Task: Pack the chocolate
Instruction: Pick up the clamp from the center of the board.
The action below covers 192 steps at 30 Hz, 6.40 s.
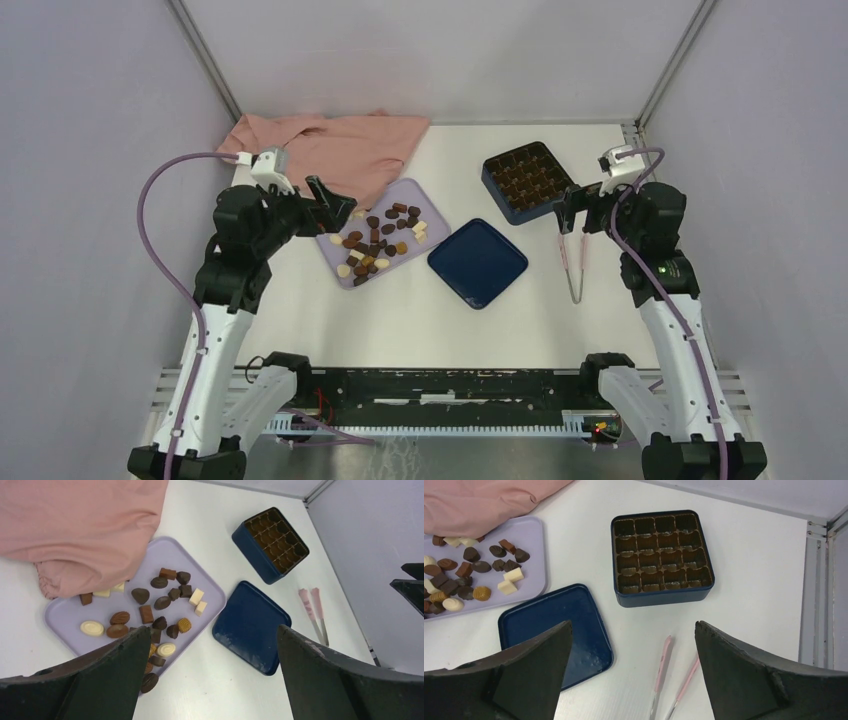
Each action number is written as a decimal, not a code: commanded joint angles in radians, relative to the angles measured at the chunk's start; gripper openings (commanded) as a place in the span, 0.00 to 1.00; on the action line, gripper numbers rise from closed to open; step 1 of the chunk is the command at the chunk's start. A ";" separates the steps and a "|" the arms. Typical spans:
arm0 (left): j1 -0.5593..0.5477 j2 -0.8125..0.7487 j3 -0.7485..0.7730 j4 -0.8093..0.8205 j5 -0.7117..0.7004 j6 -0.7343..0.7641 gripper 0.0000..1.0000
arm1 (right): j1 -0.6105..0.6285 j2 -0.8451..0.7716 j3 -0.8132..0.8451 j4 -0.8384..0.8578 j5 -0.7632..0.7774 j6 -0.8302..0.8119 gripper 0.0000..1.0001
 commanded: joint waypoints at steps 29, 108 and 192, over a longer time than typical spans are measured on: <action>-0.295 0.227 -0.088 0.328 -0.094 0.111 0.97 | -0.197 0.180 -0.238 0.071 -0.008 -0.394 0.84; -0.758 0.478 -0.238 1.538 0.218 -0.029 0.70 | 0.189 0.222 -0.028 0.544 -0.899 0.309 0.00; -0.533 0.701 -0.191 2.081 0.404 -0.506 0.02 | 0.366 0.297 -0.051 0.782 -0.865 0.675 0.80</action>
